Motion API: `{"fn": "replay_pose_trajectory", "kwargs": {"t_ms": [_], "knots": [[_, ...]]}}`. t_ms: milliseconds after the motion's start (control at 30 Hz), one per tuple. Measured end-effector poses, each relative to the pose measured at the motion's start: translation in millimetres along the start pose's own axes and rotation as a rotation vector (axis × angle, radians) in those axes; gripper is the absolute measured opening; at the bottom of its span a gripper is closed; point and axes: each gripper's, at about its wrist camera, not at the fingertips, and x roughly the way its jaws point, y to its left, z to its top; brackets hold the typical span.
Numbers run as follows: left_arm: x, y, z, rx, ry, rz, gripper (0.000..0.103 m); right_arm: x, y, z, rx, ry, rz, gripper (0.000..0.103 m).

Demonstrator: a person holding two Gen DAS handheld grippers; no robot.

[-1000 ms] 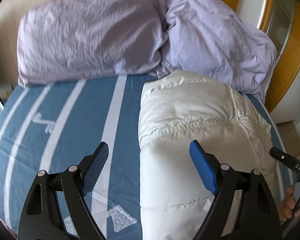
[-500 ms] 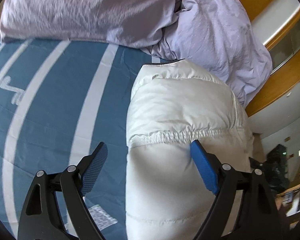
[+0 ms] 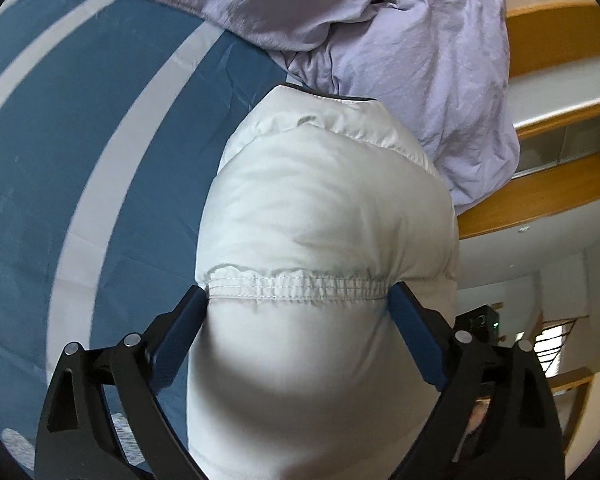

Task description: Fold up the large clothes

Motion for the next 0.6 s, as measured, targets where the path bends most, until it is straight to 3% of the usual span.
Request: {"fn": "replay_pose_trajectory", "kwargs": {"t_ms": [133,300,467,600], "knots": [[0,3,0,-0.030,0.004,-0.029,0.092,5,-1,3,-0.005,0.011,0.045,0.101],[-8,7,1,-0.056,-0.006,-0.072,0.079,9,1,3,-0.020,0.014,0.115,0.097],[-23,8,19,-0.062,-0.052,-0.071,0.074,16,12,10,-0.035,0.009,0.191,0.076],[-40,14,42,-0.071,-0.111,-0.047,0.073,36,36,25,-0.060,0.021,0.219,0.072]]}}
